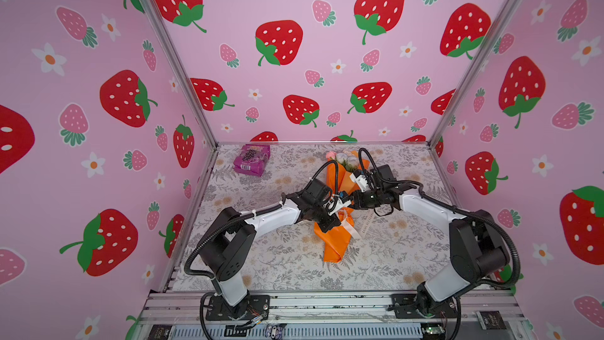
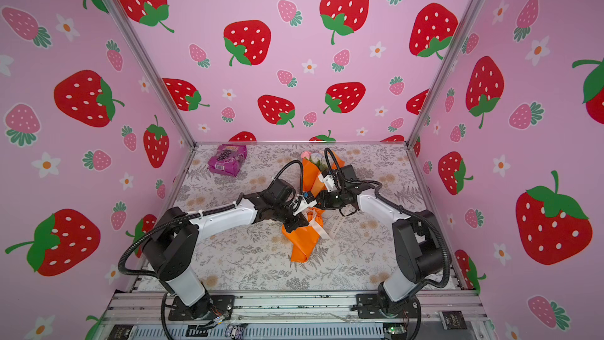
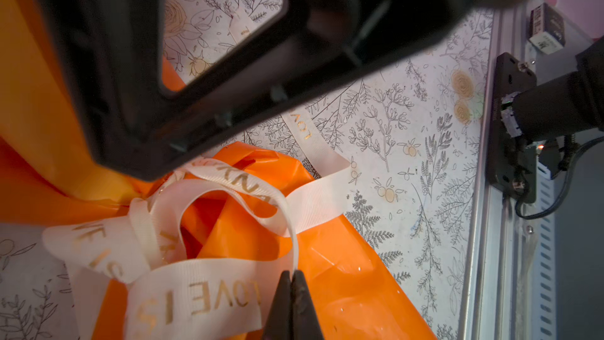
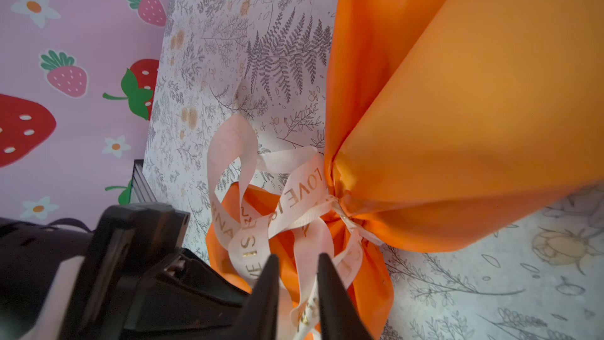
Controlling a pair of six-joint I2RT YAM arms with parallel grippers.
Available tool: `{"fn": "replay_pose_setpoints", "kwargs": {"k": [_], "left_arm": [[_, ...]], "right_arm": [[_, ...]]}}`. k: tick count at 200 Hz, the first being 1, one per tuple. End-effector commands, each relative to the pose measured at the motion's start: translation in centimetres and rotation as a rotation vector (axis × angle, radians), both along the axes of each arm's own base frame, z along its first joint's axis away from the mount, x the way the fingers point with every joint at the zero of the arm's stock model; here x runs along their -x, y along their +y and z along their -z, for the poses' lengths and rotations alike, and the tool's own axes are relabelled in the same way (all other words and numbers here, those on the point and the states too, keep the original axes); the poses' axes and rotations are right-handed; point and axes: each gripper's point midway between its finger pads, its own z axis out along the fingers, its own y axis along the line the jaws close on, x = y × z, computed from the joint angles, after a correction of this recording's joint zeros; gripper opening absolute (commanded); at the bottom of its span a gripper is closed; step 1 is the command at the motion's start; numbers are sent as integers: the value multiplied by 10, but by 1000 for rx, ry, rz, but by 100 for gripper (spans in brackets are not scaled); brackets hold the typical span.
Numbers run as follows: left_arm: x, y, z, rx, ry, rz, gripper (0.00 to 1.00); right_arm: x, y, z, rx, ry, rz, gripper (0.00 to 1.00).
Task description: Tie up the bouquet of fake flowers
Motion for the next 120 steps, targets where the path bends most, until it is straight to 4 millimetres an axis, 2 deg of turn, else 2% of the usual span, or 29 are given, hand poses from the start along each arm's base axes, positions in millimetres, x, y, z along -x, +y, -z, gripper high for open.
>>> {"fn": "replay_pose_setpoints", "kwargs": {"k": [1,16,38,61,91,120], "left_arm": [[4,0,-4,3,-10,18,0],[3,0,-5,4,-8,16,0],[3,-2,-5,6,-10,17,0],[2,-2,-6,8,-10,16,0],[3,-2,-6,9,-8,15,0],[3,-1,-7,6,-9,14,0]], "right_arm": [[11,2,3,-17,30,-50,35],[13,4,7,-5,38,-72,39],[18,9,13,11,53,-110,41],[21,14,16,19,42,-144,38],[17,8,21,68,33,-124,35],[5,4,5,82,-43,-69,39]]}}
